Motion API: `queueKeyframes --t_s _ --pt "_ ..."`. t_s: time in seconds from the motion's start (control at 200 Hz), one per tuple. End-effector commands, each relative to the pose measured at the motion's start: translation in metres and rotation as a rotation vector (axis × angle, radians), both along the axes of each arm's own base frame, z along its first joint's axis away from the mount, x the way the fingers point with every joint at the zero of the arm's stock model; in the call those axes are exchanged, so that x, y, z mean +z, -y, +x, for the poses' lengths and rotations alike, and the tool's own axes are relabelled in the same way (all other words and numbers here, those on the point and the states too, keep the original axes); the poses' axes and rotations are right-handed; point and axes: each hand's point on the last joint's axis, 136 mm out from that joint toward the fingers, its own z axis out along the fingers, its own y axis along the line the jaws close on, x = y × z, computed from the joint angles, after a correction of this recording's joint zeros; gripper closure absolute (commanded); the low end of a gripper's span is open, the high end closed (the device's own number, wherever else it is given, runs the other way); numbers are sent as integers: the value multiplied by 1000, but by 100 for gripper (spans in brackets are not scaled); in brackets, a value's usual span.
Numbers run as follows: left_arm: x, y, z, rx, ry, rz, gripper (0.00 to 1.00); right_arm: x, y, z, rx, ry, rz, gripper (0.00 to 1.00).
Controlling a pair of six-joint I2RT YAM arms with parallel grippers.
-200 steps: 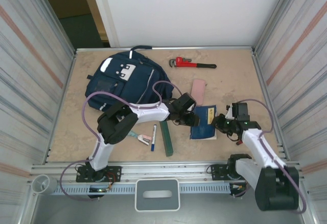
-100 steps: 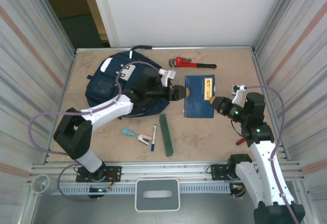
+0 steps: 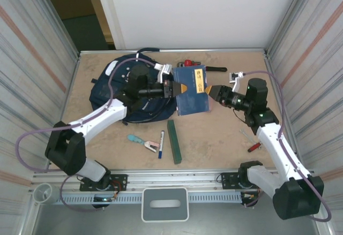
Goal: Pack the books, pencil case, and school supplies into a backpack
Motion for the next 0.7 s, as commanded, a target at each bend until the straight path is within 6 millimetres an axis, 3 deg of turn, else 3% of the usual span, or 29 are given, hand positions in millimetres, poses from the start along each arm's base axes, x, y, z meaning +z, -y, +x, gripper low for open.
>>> queueKeyframes --t_s 0.0,0.045,0.125,0.271,0.326,0.366,0.441,0.476,0.531,0.596,0.691 --pt "46 -11 -17 -42 125 -100 100 13 -6 -2 107 60 22 25" --pt "53 -13 -21 -49 147 -106 100 13 -14 -4 158 71 44 13" --pt "59 -15 -26 -63 159 -116 100 18 -36 -11 249 108 65 7" --pt "58 -12 -28 -89 138 -118 100 42 -60 -20 324 211 117 7" --pt "54 -10 -26 -96 127 -111 100 50 -62 -18 330 235 140 18" --pt "49 -10 -22 -89 109 -94 100 53 -62 -15 324 236 153 37" --pt "38 -12 -13 -64 78 -53 99 55 -61 -10 307 227 159 63" --pt "33 -14 -7 -47 69 -33 91 53 -59 -6 292 211 154 72" --pt "19 -22 5 9 49 28 69 44 -53 2 251 161 133 86" --pt "-6 -43 28 138 38 157 50 24 -36 17 151 54 81 100" --pt "-47 -90 64 390 97 487 35 -14 3 33 -42 -123 -13 100"
